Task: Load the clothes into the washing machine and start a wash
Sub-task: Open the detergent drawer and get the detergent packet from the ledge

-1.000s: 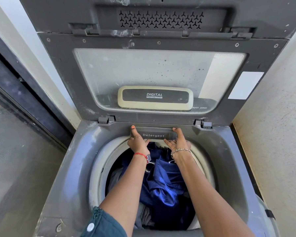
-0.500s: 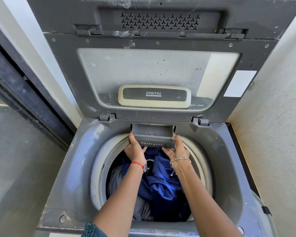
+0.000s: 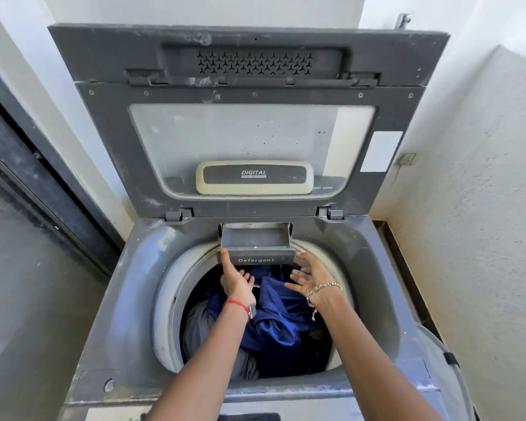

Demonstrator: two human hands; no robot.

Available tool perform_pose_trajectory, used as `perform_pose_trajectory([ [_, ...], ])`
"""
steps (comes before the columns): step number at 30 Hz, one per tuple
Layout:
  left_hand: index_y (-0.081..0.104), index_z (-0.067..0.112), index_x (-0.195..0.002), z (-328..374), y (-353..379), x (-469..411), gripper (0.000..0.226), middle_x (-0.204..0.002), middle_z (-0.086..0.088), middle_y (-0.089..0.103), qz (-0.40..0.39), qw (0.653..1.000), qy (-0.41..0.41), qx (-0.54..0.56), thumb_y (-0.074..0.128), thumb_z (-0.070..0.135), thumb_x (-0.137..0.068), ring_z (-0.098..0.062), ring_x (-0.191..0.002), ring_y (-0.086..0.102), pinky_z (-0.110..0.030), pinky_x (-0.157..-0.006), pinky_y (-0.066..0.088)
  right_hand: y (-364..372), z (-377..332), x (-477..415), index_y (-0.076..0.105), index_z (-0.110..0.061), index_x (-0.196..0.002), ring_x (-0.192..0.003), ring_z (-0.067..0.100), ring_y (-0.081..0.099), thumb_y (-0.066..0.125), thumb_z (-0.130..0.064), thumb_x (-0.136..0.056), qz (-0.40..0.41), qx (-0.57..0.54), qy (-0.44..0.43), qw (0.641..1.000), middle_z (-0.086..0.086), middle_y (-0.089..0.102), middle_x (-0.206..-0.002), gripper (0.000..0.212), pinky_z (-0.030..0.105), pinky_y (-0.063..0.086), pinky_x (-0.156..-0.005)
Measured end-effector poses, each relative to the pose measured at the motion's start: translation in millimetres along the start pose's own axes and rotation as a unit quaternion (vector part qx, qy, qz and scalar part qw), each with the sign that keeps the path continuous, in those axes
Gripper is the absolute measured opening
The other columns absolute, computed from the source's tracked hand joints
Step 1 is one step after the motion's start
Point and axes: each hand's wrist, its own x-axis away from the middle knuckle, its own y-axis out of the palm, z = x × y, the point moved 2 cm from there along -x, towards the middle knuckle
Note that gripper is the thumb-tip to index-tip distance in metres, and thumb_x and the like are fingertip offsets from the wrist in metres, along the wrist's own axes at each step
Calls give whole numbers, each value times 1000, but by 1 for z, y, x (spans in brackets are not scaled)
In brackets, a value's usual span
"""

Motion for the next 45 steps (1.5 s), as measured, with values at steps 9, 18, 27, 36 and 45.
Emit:
perform_pose_trajectory([
  [9,50,10,-117,-51,95,123,40,-113,-7,52,-170,979,-97,-62,50,41,-91,-20,-99,53,-29,-81,43,-99,-85,83,47,6,-110,-114,35,53,54,-17,-89,8,-131,-97,987,26,51,-121,32,40,48,-91],
  [18,43,2,-132,-162,227,292,49,-139,-16,46,-458,858,-119,-199,37,36,-97,-26,-128,45,-40,-100,37,-277,-193,208,57,-3,-85,-80,24,62,56,-17,-85,145,-182,-292,928,14,62,-88,14,32,56,-64],
  [27,56,12,-95,-283,355,462,22,-112,-7,57,-608,755,-64,-238,44,31,-96,-22,-126,45,-39,-106,34,-439,-309,324,56,-7,-76,-74,20,60,52,-13,-89,265,-199,-453,828,12,61,-80,15,24,56,-52],
  [36,47,9,-116,-341,452,536,31,-107,-11,54,-627,734,22,-260,45,33,-96,-25,-95,59,-34,-73,49,-524,-411,358,65,3,-87,-64,14,57,62,-2,-80,324,-190,-542,752,13,60,-91,9,13,50,-51],
  [45,40,16,-117,-363,491,516,24,-99,-16,59,-584,750,87,-298,33,7,-96,-14,-56,58,-25,-48,50,-543,-449,322,57,5,-120,-108,29,61,72,6,-69,446,-26,-484,753,18,61,-122,53,37,47,-98],
])
